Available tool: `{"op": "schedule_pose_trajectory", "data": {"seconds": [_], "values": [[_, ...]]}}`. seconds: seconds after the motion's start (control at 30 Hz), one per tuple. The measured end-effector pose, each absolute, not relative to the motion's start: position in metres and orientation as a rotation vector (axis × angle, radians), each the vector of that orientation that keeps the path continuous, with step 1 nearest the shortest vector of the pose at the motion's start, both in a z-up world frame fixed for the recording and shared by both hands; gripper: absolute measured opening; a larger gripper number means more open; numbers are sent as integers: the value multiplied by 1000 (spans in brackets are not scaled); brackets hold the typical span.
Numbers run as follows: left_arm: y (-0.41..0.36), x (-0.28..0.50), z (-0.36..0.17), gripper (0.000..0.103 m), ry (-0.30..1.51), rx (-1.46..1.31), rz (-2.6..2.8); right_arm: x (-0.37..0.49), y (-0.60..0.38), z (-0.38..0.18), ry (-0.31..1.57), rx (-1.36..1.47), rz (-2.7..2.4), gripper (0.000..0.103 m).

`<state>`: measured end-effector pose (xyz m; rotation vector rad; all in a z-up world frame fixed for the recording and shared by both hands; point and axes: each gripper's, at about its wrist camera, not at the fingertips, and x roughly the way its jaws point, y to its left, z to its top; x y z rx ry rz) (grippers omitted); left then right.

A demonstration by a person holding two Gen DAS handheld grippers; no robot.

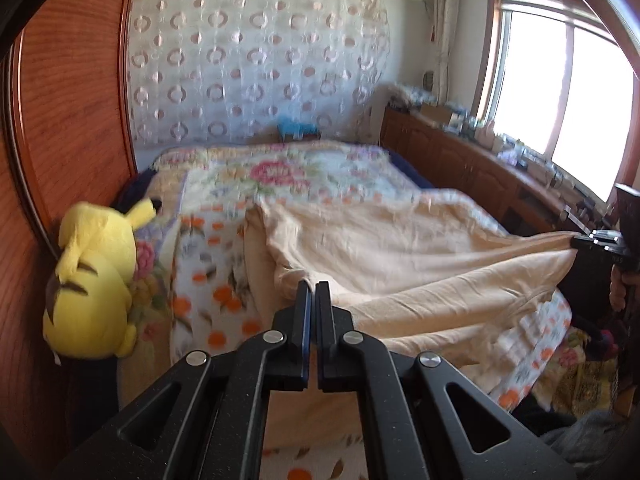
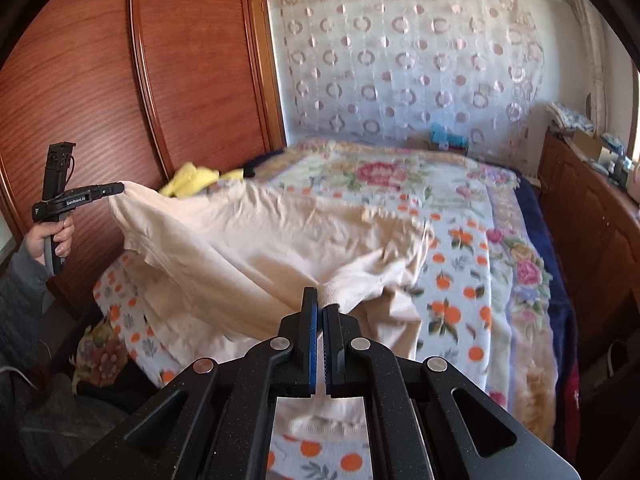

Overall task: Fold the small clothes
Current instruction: 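Lower the folded shirt onto the bed and open both tools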

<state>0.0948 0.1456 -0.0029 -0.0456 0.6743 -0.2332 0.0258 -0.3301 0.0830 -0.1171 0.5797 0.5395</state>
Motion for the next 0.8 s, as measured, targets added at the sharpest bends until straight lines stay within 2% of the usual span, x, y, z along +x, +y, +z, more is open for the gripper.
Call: {"op": "schedule_pose_trajectory", "data": {"seconds": [0.17, 0.3, 0.37, 0.4, 0.43, 0.57, 0.63, 0.8], "values": [[136, 89, -78, 3, 820, -32, -232, 42, -329, 20, 734, -119, 506, 2], [136, 84, -90, 3, 829, -12, -206, 52, -329, -11, 791, -101, 494, 3], [138, 82, -89, 19, 822, -13, -198, 55, -330, -16, 795, -96, 485, 14], [139, 80, -87, 33, 813, -15, -196, 53, -331, -16, 793, -94, 479, 17], [141, 77, -86, 41, 803, -16, -196, 50, -333, -14, 789, -96, 472, 22], [144, 74, -84, 43, 806, -21, -192, 33, -358, 2, 745, -84, 385, 38], [144, 79, -88, 43, 820, -8, -184, 30, -367, 2, 725, -82, 347, 41], [145, 88, -100, 43, 860, -17, -176, 45, -371, -14, 736, -67, 291, 42]]}}
